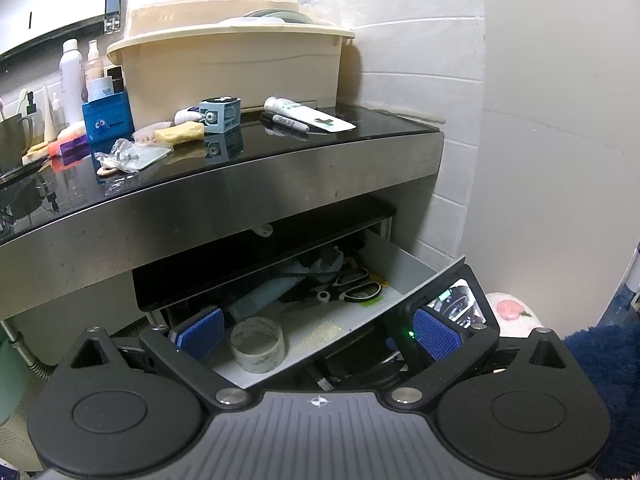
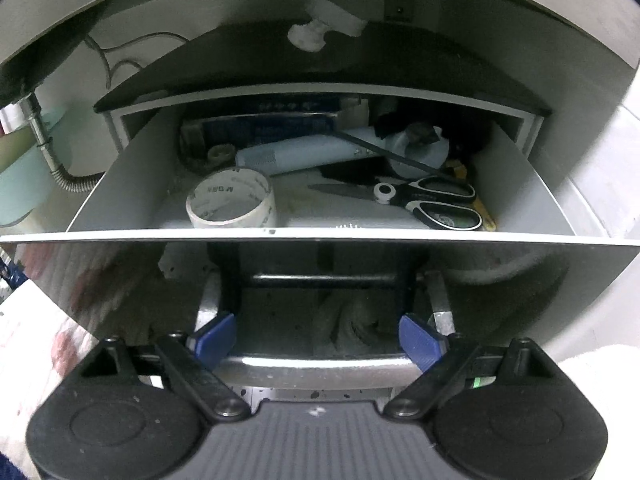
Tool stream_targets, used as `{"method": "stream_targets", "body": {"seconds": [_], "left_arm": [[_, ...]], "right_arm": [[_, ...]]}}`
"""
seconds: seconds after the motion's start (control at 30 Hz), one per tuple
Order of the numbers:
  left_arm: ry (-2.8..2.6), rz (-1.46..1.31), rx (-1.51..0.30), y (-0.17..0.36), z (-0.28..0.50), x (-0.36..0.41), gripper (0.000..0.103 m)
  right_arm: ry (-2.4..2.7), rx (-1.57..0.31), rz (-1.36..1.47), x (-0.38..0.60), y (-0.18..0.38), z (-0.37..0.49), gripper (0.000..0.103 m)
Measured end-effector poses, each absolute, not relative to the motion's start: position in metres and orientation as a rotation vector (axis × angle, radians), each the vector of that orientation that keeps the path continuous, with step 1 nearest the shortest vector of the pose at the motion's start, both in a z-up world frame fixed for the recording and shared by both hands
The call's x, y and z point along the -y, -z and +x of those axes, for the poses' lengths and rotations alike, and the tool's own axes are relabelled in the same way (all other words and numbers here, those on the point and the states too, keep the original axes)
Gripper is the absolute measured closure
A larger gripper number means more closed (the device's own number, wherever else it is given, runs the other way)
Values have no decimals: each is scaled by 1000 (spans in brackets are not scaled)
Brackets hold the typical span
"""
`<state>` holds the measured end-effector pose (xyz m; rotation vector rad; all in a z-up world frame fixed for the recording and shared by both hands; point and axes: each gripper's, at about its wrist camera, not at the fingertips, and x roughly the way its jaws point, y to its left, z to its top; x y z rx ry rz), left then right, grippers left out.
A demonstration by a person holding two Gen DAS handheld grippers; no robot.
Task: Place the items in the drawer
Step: 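Pull the drawer handle outward with the right tool to open the drawer, then raise the left tool toward the clear plastic bag while the right tool holds the handle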
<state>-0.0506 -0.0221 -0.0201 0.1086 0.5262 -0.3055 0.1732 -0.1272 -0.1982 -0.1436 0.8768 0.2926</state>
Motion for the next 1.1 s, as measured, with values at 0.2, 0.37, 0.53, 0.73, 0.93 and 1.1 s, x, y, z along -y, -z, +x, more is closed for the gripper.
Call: {"method": "stream_targets", "body": {"seconds": [0.2, 0.37, 0.53, 0.73, 0.93, 1.1], "left_arm": [[299, 105, -526, 20, -51, 22, 1], [292, 97, -524, 19, -52, 19, 1], [285, 92, -516, 18, -53, 16, 1], [273, 87, -510, 16, -53, 13, 1], [270, 86, -506, 14, -53, 13, 1], [249, 75, -514, 14, -51, 11, 1]], "right_arm": [[-291, -902, -149, 125, 198, 180, 14], [-291, -912, -150, 125, 198, 185, 14], [-293, -917, -151, 125, 199, 187, 14], [-296, -924, -154, 126, 200, 186, 14], [-295, -940, -156, 127, 201, 184, 14], [-294, -947, -157, 126, 197, 183, 14]]}}
